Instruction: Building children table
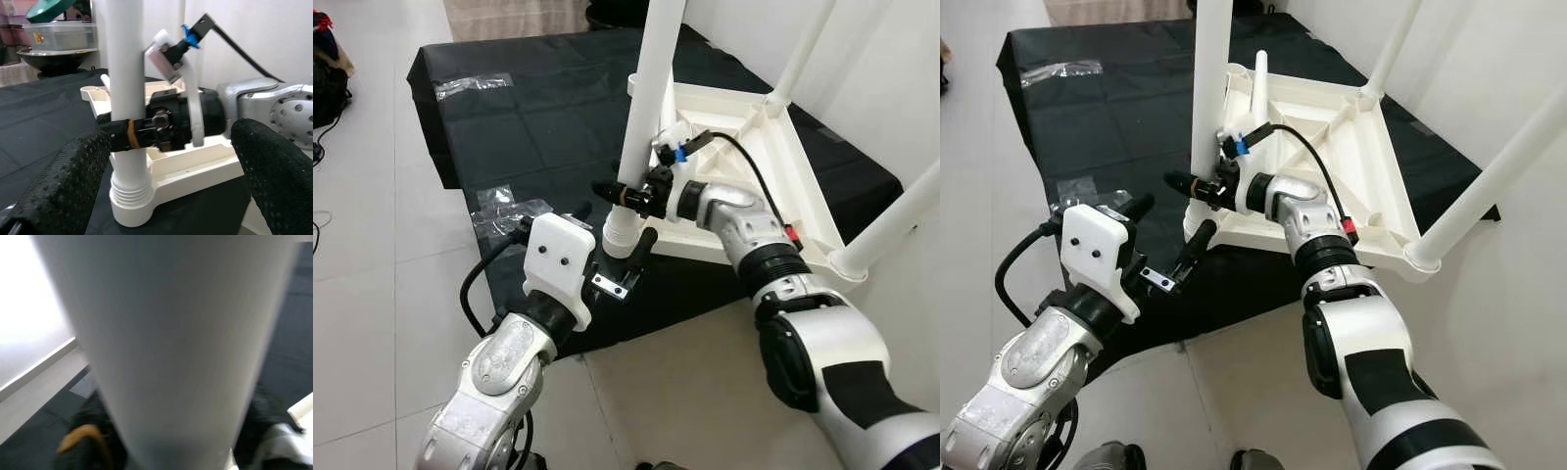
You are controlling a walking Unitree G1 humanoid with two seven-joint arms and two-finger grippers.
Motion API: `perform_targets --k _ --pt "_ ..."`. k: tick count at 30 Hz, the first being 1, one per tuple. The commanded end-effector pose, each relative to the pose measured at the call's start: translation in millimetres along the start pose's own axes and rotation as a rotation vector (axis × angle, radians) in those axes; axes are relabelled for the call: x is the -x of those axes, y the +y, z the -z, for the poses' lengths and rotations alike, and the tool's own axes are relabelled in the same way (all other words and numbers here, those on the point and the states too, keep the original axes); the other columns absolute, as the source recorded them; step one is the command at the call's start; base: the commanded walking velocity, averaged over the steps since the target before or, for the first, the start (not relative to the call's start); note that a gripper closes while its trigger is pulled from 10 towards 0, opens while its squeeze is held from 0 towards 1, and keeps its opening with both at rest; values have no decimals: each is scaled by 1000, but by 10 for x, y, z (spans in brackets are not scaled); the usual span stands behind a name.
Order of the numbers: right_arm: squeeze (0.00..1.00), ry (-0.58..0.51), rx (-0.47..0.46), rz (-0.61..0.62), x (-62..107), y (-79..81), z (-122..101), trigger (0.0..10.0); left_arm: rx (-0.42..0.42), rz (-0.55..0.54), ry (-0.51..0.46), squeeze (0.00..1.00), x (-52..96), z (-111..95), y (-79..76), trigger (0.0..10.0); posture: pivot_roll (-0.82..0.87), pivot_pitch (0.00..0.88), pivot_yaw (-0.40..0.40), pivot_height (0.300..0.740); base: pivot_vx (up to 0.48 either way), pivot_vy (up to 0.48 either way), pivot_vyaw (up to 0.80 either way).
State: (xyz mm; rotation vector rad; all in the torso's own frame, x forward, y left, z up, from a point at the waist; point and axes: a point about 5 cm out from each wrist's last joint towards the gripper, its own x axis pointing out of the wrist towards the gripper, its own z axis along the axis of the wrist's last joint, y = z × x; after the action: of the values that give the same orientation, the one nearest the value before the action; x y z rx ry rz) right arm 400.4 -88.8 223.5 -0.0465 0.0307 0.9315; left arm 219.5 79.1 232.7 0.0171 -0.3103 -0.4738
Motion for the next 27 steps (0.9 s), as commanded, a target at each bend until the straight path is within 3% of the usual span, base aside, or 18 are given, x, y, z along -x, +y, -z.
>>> perform_targets --k 1,4,6,7,9,10,11,15,19,23,27 --pt "0 2 2 21 -4 -18 -19 0 10 3 -6 0 12 -25 -30 10000 102 140 -123 740 0 0 0" --pt "0 -11 27 211 63 -155 -20 0 3 -7 -6 0 10 -21 -14 10000 95 133 -122 740 0 0 0" --pt "0 -11 27 211 63 -155 -20 0 3 -7 -6 0 10 -21 -14 10000 95 133 -122 740 0 0 0" --pt "0 -21 28 282 97 -208 -23 0 1 -9 -7 0 6 -20 -9 10000 93 132 -122 740 0 0 0" --pt "0 -21 28 282 97 -208 -23 0 1 -9 -7 0 6 -20 -9 10000 93 132 -122 740 0 0 0" --pt "0 -24 21 362 130 -260 -18 0 0 -10 -9 0 2 -18 -6 10000 91 126 -118 740 0 0 0" --pt "0 -24 21 362 130 -260 -18 0 0 -10 -9 0 2 -18 -6 10000 91 126 -118 740 0 0 0" --pt "0 -13 10 767 207 -389 7 0 -7 -7 -15 0 -19 -20 2 10000 88 111 -113 740 0 0 0" --pt "0 -3 -11 859 206 -386 28 0 -8 -7 -16 0 -18 -19 2 10000 87 107 -112 740 0 0 0" --pt "0 21 -105 1081 194 -340 53 0 -10 -8 -16 0 -21 -16 -2 10000 86 102 -115 740 0 0 0" --pt "0 -1 -155 1183 194 -324 4 0 -10 -10 -14 0 -19 -11 0 10000 85 100 -115 740 0 0 0"
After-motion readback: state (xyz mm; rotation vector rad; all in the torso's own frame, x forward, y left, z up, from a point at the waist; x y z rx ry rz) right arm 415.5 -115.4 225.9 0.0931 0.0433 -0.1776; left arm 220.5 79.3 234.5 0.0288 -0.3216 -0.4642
